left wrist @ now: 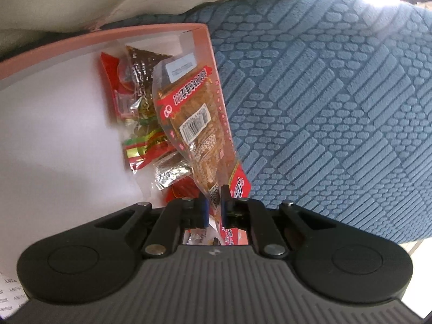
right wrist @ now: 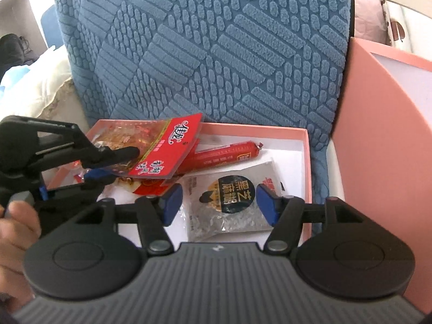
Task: Organize snacks
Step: 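Grasp the black-label pouch with right gripper while left holds the clear bag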
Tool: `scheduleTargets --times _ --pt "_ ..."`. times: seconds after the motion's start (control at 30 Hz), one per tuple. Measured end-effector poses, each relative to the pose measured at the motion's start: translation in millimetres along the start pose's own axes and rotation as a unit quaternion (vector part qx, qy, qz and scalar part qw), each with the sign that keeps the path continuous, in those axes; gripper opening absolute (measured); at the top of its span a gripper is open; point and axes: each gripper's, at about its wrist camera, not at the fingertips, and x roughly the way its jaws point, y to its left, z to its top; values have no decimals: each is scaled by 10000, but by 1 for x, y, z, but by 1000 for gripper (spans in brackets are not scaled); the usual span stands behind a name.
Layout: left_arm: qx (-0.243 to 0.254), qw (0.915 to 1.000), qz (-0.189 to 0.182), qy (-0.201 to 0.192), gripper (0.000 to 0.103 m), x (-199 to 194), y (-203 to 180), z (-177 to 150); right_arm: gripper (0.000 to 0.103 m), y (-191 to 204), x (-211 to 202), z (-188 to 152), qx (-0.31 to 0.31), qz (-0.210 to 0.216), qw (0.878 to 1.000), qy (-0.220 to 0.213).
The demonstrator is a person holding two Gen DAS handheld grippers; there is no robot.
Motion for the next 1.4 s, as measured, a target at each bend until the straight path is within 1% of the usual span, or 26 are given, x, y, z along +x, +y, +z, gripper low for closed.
scheduleTargets --times 0.03,0.1,0.2,0.27,0.37,0.43,0.47,0.53,0.57,0.6,0.63,0.67,0.7,0.77,0.83,0.93,1.1,1.17,1.3,1.4 --pt "48 10000 29 -7 9 -1 -1 -1 65 0 3 1 -37 -14 10000 29" --pt "102 9999 76 -21 9 -2 -1 -2 84 1 9 2 -163 -36 9998 79" --pt "143 9999 95 -26 9 -3 -2 -3 84 1 18 3 -296 -165 9993 130" --pt "213 9997 117 -32 9 -4 -3 -4 85 5 25 2 -502 -282 9982 188" --pt "350 9992 190 -75 8 -2 -10 -8 93 13 32 -3 -844 -299 9957 234" --pt "449 9987 220 -90 7 -2 -13 -10 93 15 34 -4 -921 -356 9947 302" --pt "511 9984 237 -100 7 -3 -14 -12 93 15 36 -2 -890 -358 9945 431" --pt "632 9976 263 -115 7 -4 -17 -14 90 15 38 0 -857 -360 9944 510" --pt "674 9973 271 -119 6 -5 -18 -15 85 15 38 1 -838 -376 9943 537" --pt "706 9970 276 -125 6 -5 -19 -15 77 13 35 3 -820 -408 9943 550" --pt "749 9967 275 -130 5 -7 -20 -16 74 13 34 4 -820 -435 9941 563" --pt "789 9964 270 -141 5 -9 -21 -17 68 11 30 5 -773 -431 9945 568" --pt "822 9961 265 -154 5 -11 -22 -18 53 11 27 5 -754 -452 9945 572" --pt "911 9953 273 -170 5 -15 -25 -19 43 10 20 6 -829 -607 9934 502" --pt "1058 9938 299 -176 5 -18 -28 -21 42 4 13 5 -607 -468 9956 532" --pt "1340 9899 393 -249 5 -23 -33 -27 41 3 1 1 -589 -485 9960 457" --pt "1898 9794 630 -298 5 -33 -36 -39 42 -2 -21 -9 -300 -464 9980 299" --pt "2025 9767 641 -312 5 -39 -37 -46 42 -3 -35 -12 -231 -458 9985 199" --pt "2298 9710 535 -382 5 -52 -42 -59 42 4 -55 -13 -396 -537 9978 -34" --pt "2533 9649 560 -403 5 -64 -48 -69 42 11 -62 -15 -605 -616 9962 -115"
